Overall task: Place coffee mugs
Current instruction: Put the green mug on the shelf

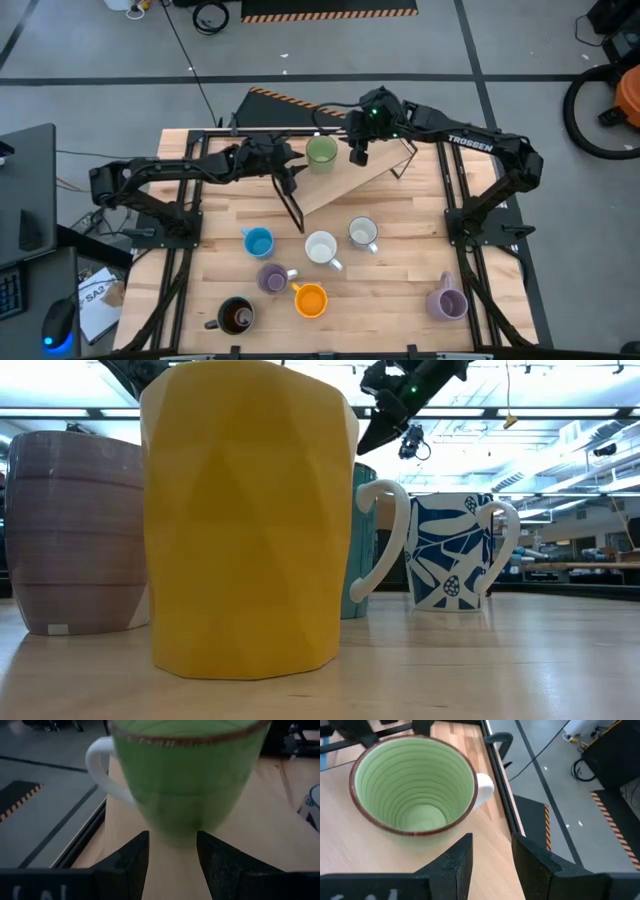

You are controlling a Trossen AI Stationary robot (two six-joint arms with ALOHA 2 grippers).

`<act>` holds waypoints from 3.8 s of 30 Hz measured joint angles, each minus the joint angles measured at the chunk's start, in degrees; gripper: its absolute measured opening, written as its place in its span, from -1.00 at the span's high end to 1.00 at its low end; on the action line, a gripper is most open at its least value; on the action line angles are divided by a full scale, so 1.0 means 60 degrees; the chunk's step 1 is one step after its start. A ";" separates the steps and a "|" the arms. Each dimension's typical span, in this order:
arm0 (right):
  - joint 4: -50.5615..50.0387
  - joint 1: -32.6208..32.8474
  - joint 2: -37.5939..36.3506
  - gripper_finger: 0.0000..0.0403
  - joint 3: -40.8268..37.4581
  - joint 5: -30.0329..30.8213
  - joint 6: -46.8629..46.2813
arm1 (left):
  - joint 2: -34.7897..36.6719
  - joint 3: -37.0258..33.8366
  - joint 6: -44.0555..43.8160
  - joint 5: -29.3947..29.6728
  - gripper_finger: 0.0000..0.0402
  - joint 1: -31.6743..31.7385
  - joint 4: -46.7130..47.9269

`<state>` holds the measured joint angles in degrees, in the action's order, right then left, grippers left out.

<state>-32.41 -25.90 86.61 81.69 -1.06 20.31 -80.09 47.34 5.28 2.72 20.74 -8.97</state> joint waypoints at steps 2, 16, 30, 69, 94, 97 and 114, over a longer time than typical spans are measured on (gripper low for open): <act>-0.0017 -0.0036 -0.0085 0.29 0.0000 0.0081 0.0004 | -0.0166 -0.0002 0.0010 0.0004 0.15 -0.0006 -0.0219; -0.0347 0.0747 -0.0748 0.29 -0.0007 0.0419 0.0077 | -0.0923 -0.0002 0.0066 -0.0336 0.15 -0.0005 -0.1944; 0.0033 0.1664 -0.0722 0.29 -0.0007 0.0395 0.0045 | -0.1420 -0.0002 0.0086 -0.0626 0.15 -0.0005 -0.2795; -0.0814 0.1417 0.0196 0.25 -0.0022 0.0728 0.1355 | 0.2918 0.0002 -0.0280 -0.0885 0.15 -0.0012 0.1281; -0.1315 0.0719 0.0078 0.54 -0.0015 -0.0034 0.2117 | 0.2918 0.0002 -0.0270 -0.0885 0.15 -0.0012 0.1260; -0.1293 0.0769 0.0062 0.56 -0.0018 -0.0393 0.2156 | 0.2915 0.0002 -0.0265 -0.0885 0.15 -0.0012 0.1259; -0.1599 0.0886 0.0065 0.82 0.0210 -0.0371 0.2370 | 0.2914 0.0002 -0.0266 -0.0885 0.15 0.0013 0.1180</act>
<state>-42.01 -20.58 87.00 82.95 -3.29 34.54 -62.61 47.35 3.68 -2.59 20.82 -1.89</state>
